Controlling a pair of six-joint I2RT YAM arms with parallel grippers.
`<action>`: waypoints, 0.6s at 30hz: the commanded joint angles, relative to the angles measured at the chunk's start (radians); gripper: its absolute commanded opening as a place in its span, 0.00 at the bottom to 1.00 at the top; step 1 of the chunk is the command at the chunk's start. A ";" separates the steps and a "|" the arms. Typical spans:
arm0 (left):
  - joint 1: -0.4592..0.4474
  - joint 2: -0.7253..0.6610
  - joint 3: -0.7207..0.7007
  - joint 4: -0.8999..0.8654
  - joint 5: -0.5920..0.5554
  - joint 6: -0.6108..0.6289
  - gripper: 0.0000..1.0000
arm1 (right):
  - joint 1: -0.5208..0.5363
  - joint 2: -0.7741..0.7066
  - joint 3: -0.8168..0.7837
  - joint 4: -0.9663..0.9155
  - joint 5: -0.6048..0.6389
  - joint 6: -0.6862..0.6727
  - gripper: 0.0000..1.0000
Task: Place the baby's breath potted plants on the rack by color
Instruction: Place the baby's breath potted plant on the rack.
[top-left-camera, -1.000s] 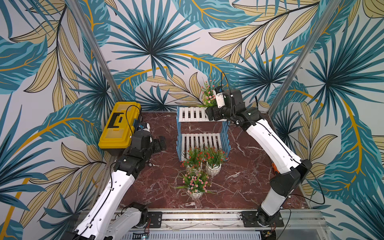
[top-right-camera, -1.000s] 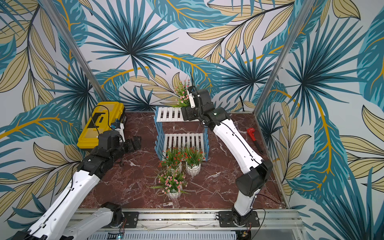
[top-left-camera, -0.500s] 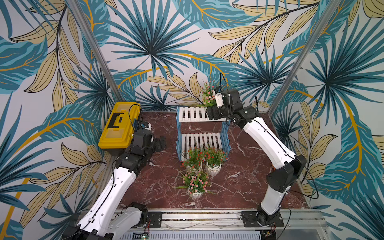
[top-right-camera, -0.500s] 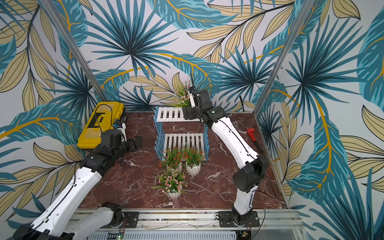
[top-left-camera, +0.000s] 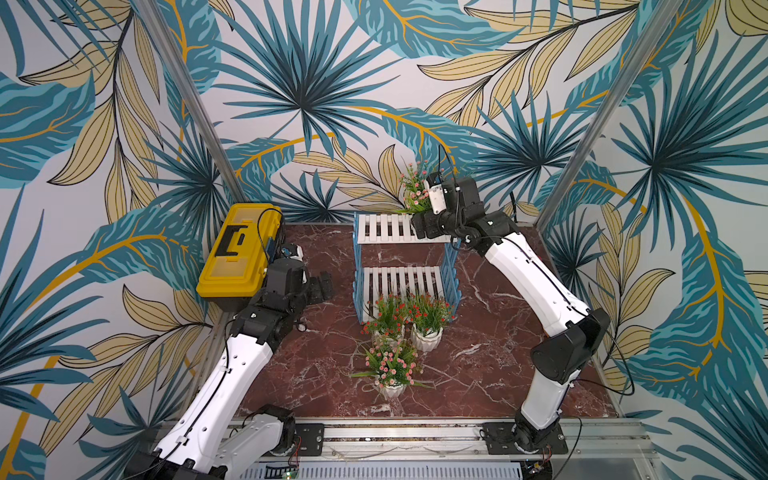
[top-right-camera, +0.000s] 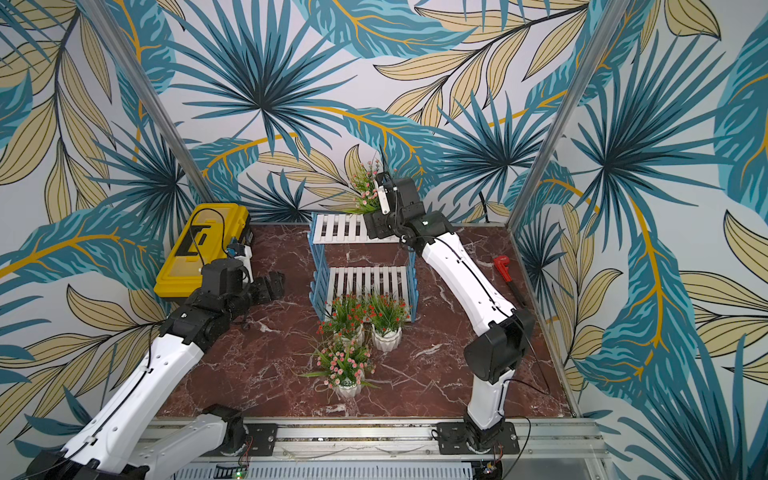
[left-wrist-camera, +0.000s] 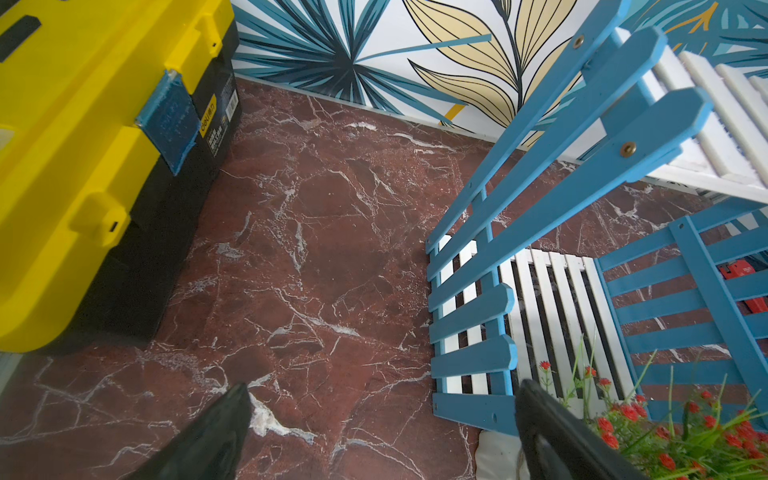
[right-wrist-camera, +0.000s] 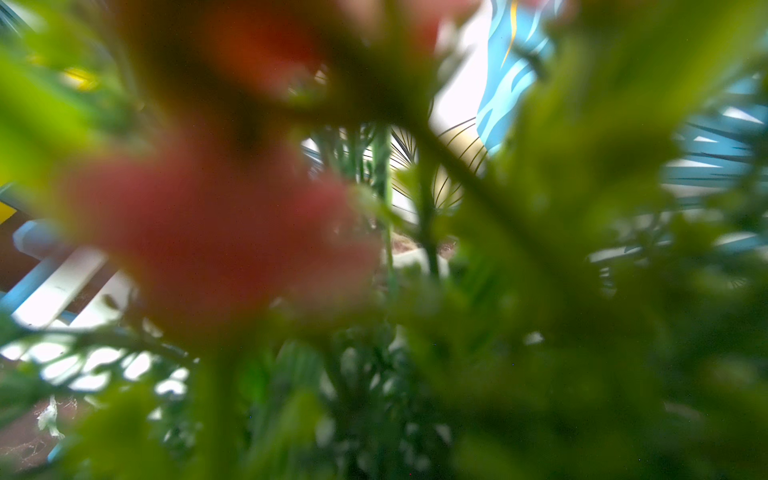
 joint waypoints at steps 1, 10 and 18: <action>-0.002 -0.003 0.025 -0.001 0.008 0.005 0.99 | -0.003 0.003 0.023 0.043 0.015 -0.017 0.86; -0.002 -0.001 0.012 -0.001 0.015 -0.008 0.99 | -0.002 -0.018 0.000 0.066 0.014 -0.011 0.99; -0.003 0.015 0.010 0.000 0.026 -0.016 0.99 | -0.002 -0.055 -0.018 0.094 0.003 -0.018 1.00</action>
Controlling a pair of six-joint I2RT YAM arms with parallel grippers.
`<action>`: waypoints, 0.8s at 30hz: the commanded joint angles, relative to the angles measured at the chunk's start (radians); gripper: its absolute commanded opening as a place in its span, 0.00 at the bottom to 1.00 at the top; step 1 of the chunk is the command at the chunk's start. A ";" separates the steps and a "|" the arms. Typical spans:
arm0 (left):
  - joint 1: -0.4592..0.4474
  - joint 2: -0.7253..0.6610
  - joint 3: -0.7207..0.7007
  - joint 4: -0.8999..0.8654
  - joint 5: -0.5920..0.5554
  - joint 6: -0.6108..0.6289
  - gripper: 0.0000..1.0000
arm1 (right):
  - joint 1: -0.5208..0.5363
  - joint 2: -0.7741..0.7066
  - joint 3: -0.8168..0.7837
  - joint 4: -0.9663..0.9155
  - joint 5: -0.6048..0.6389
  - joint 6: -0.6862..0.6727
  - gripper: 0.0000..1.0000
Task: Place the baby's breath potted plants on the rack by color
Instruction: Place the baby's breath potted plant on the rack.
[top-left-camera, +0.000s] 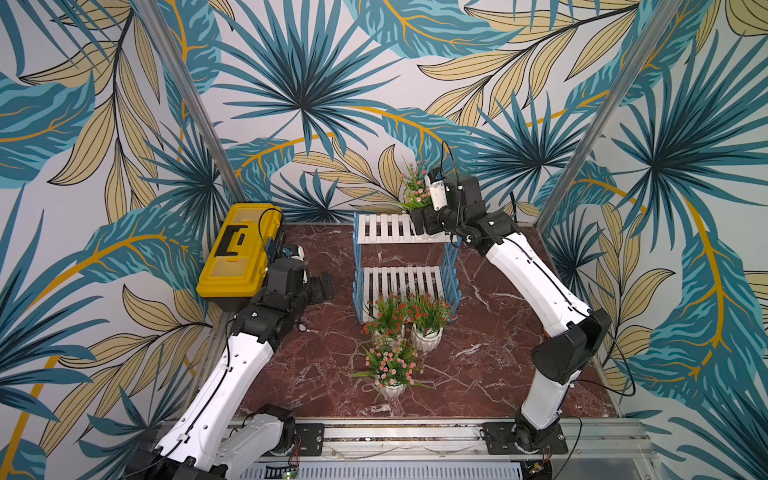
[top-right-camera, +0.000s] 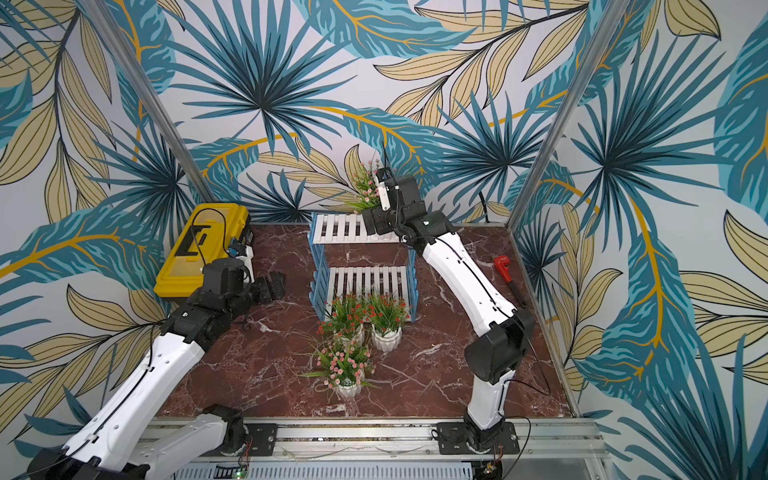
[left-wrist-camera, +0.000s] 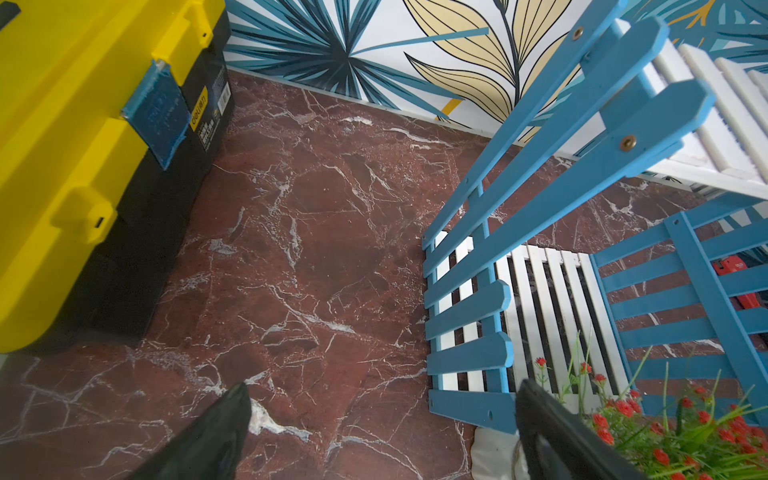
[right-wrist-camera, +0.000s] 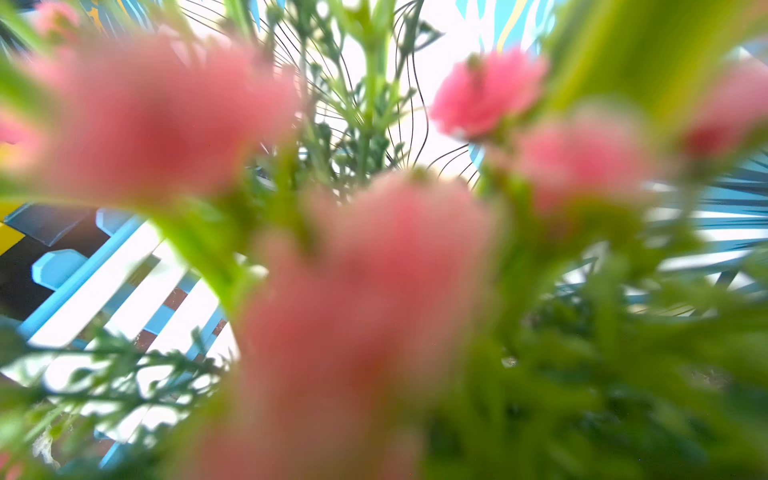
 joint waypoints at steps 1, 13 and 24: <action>-0.002 0.007 0.009 -0.001 0.010 -0.007 0.99 | -0.002 -0.050 -0.017 0.037 -0.009 -0.011 1.00; -0.003 0.051 0.043 -0.027 0.033 -0.018 0.99 | -0.001 -0.111 -0.048 0.066 -0.047 0.003 0.99; -0.002 0.068 0.073 -0.047 0.093 -0.031 0.99 | -0.001 -0.190 -0.086 0.107 -0.101 0.033 1.00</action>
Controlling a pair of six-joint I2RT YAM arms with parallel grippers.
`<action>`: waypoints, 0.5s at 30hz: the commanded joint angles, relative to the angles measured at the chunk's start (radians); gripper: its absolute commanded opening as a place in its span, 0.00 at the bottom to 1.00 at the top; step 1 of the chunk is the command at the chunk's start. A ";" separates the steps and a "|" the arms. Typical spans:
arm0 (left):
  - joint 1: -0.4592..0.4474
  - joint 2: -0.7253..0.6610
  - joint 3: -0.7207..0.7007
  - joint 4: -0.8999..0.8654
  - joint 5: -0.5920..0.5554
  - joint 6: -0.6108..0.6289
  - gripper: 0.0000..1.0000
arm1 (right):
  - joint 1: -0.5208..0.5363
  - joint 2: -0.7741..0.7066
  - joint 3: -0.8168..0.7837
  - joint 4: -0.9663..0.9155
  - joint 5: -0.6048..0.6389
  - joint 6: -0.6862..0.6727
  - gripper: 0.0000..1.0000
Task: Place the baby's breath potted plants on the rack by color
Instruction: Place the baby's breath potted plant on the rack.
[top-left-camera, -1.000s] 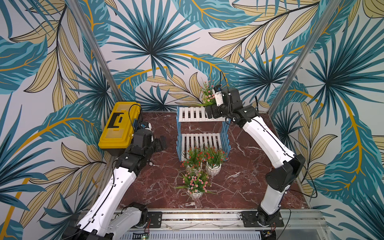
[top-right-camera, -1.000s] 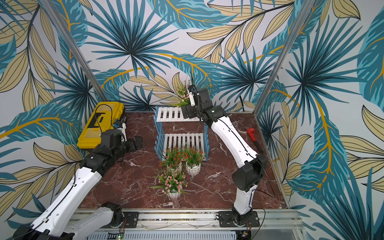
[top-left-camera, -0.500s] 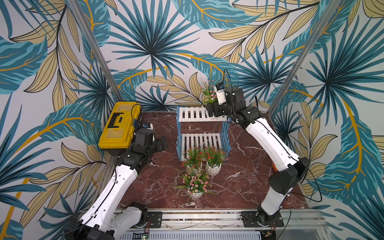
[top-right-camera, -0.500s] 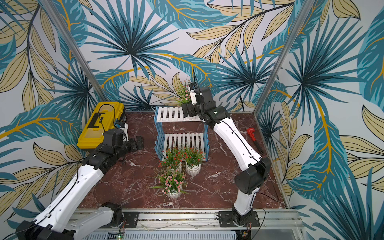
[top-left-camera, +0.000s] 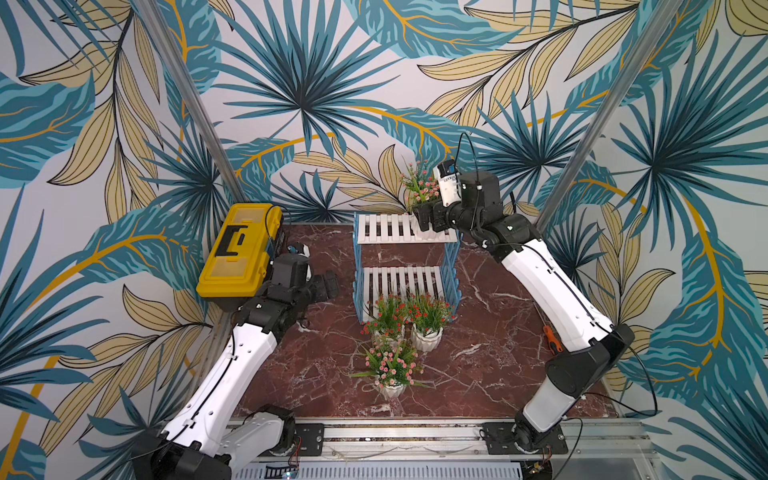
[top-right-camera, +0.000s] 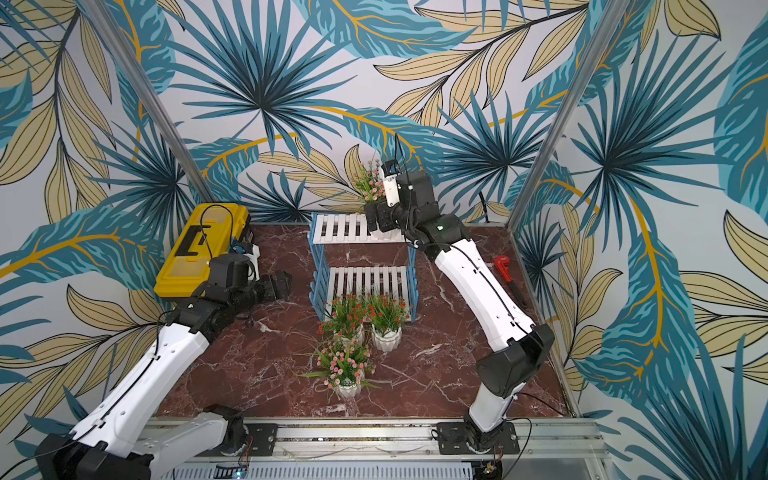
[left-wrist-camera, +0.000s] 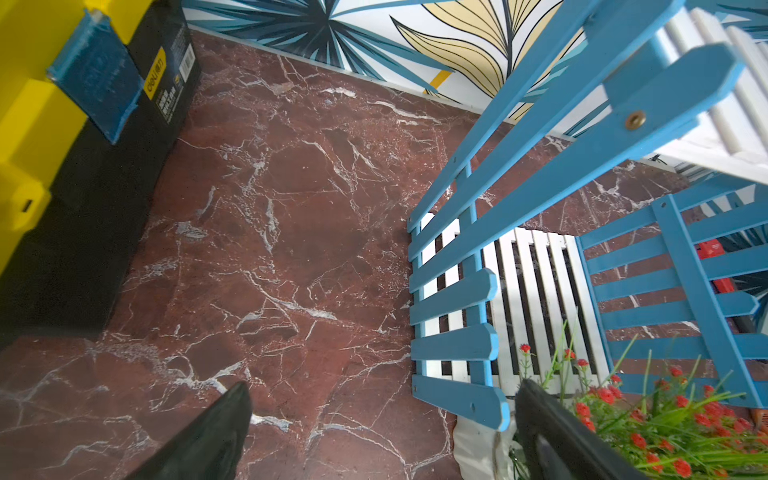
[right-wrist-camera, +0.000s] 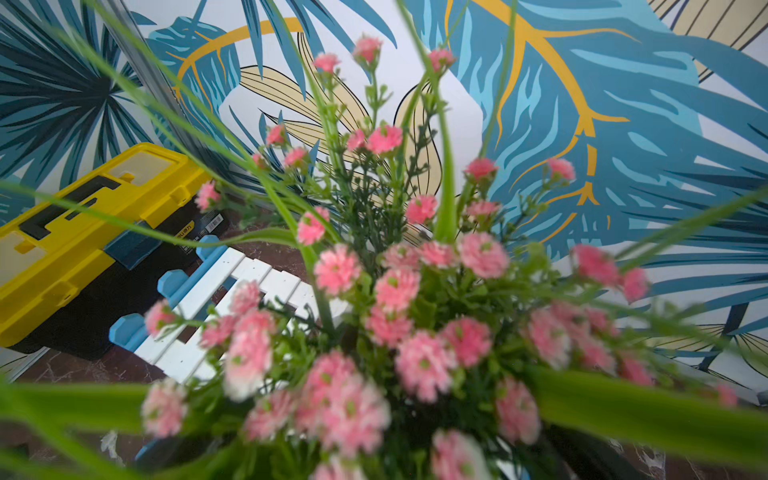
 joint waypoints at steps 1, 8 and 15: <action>-0.002 0.006 0.031 -0.017 0.026 -0.010 0.99 | -0.001 -0.077 -0.026 0.049 -0.025 0.016 0.99; -0.002 0.008 0.043 -0.019 0.023 -0.010 0.99 | 0.018 -0.230 -0.167 0.045 -0.035 0.000 0.99; -0.002 0.023 0.084 -0.024 0.034 -0.025 0.99 | 0.091 -0.489 -0.519 0.098 -0.003 -0.029 1.00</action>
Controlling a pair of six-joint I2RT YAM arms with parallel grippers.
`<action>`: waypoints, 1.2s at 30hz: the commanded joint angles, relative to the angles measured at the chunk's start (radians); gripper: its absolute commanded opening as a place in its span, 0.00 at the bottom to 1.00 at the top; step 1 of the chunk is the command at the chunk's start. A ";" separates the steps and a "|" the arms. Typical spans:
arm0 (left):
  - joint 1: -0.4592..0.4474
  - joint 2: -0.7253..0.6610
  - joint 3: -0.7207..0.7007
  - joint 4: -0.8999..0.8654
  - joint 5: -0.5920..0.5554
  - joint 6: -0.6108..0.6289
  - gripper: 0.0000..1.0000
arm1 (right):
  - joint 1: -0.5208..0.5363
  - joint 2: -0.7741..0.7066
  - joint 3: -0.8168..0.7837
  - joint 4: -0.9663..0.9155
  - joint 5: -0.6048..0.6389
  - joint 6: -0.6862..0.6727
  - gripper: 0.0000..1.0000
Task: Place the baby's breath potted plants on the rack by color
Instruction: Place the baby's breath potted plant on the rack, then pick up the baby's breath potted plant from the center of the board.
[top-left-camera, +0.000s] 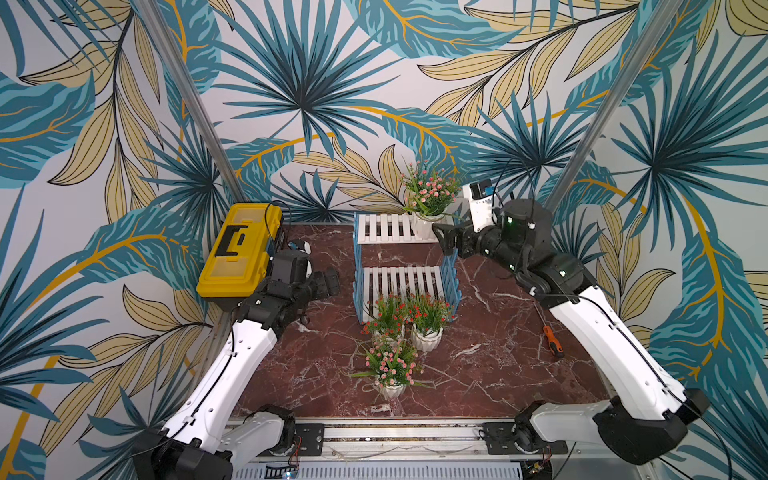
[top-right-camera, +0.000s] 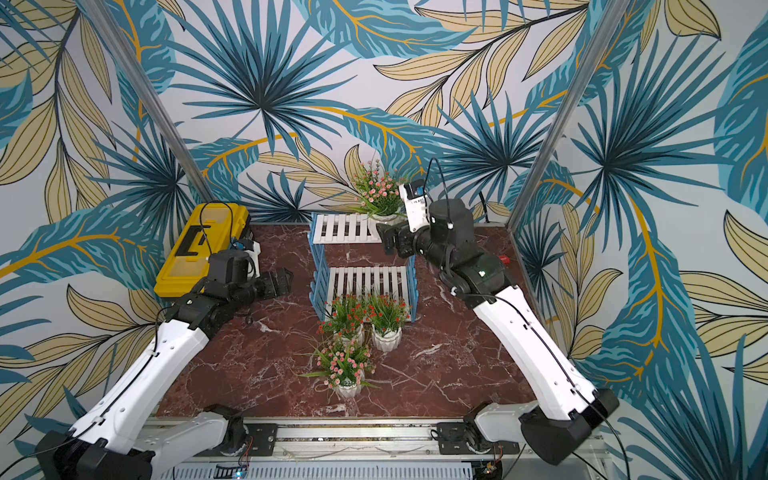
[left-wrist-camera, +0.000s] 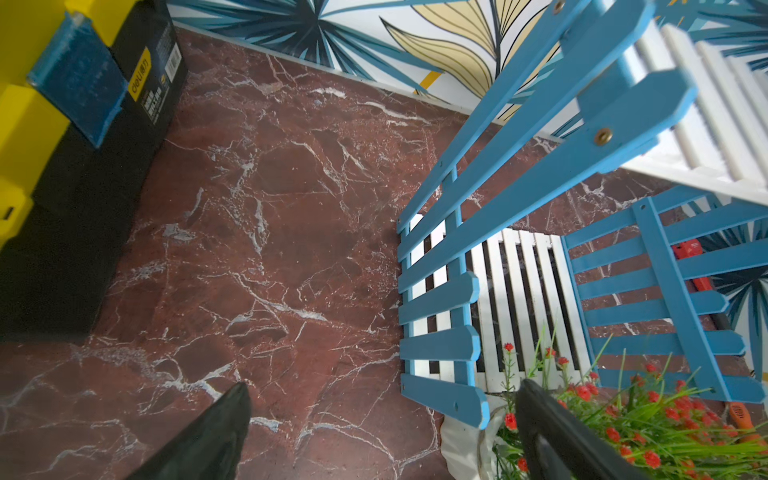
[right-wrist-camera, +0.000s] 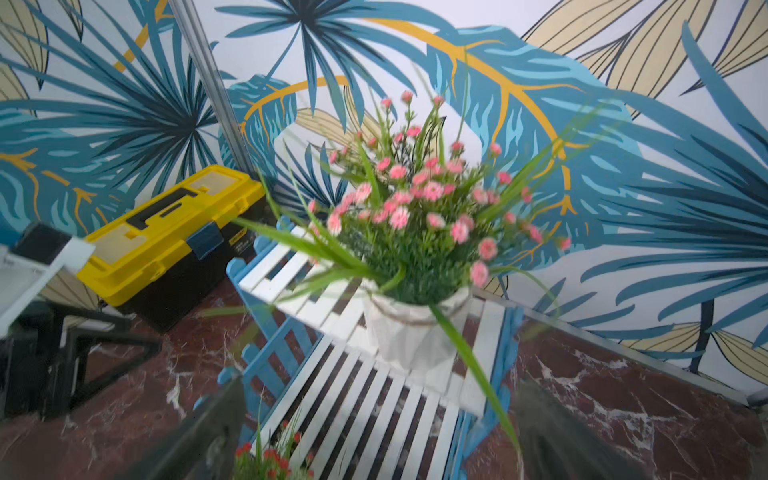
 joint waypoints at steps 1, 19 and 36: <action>-0.003 0.005 0.041 -0.002 0.016 -0.017 1.00 | 0.050 -0.089 -0.152 0.015 0.006 -0.019 1.00; -0.002 0.017 0.062 -0.013 0.057 -0.072 0.99 | 0.584 -0.505 -0.920 0.024 0.255 0.312 0.93; -0.002 0.014 0.087 -0.041 0.039 -0.091 0.99 | 0.810 -0.296 -1.110 0.329 0.346 0.404 0.96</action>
